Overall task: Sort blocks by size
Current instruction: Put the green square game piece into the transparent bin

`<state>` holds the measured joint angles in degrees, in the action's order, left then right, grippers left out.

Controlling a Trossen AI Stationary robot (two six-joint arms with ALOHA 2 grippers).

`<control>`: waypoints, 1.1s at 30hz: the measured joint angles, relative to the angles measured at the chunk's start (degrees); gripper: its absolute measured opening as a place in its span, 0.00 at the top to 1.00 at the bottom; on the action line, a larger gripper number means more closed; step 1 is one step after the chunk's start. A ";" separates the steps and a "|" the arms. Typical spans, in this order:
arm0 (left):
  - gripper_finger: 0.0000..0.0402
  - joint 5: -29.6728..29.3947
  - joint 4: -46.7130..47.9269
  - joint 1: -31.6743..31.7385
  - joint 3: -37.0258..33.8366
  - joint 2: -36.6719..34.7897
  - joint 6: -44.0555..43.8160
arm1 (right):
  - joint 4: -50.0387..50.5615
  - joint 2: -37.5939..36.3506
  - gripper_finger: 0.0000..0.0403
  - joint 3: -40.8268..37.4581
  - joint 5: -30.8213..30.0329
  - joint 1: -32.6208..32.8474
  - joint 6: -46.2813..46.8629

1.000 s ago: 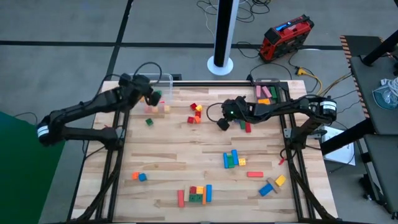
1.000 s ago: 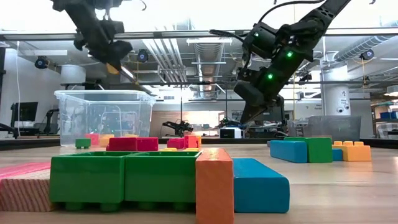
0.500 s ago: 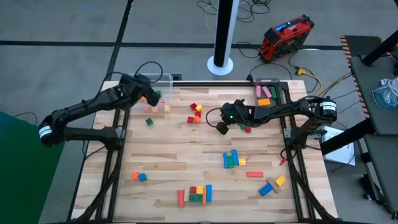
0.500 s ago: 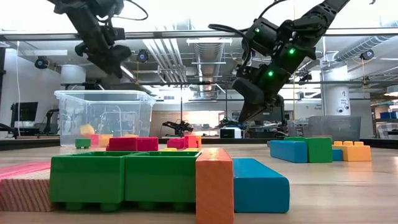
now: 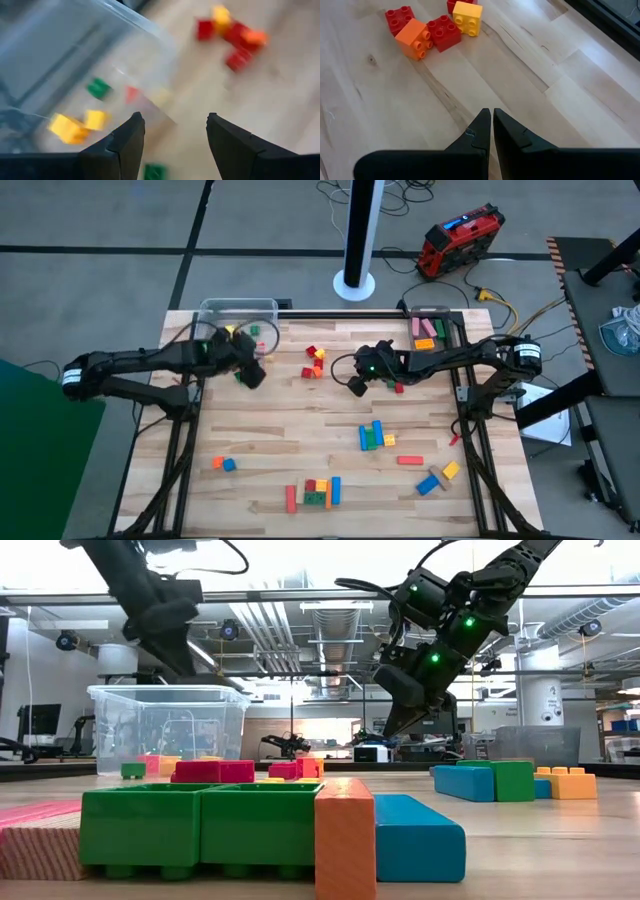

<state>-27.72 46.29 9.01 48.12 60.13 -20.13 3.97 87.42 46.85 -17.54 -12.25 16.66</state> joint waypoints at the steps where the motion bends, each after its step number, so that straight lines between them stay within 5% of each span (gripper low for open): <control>1: 0.54 0.83 1.05 -1.72 -0.16 0.35 -0.11 | 0.01 0.01 0.97 0.00 -0.02 0.00 -0.14; 7: 0.74 1.88 0.57 -9.82 -6.30 1.17 3.30 | 0.00 0.00 0.97 -0.01 -0.46 0.00 -0.93; 12: 0.97 -0.14 -0.80 -8.90 -12.89 0.71 -5.33 | 0.00 0.00 0.97 -0.02 -0.46 0.00 -1.14; 20: 1.00 -2.53 -3.13 -2.07 -17.39 1.31 -15.27 | -0.02 0.00 0.97 -0.04 -0.46 0.00 -1.19; 33: 1.00 -6.28 -8.22 0.20 -19.87 7.90 -15.94 | -0.07 0.01 0.97 -0.04 -0.46 0.00 -0.90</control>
<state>-34.00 38.07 9.21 28.25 68.03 -36.08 3.90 87.43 46.81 -18.00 -12.25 15.76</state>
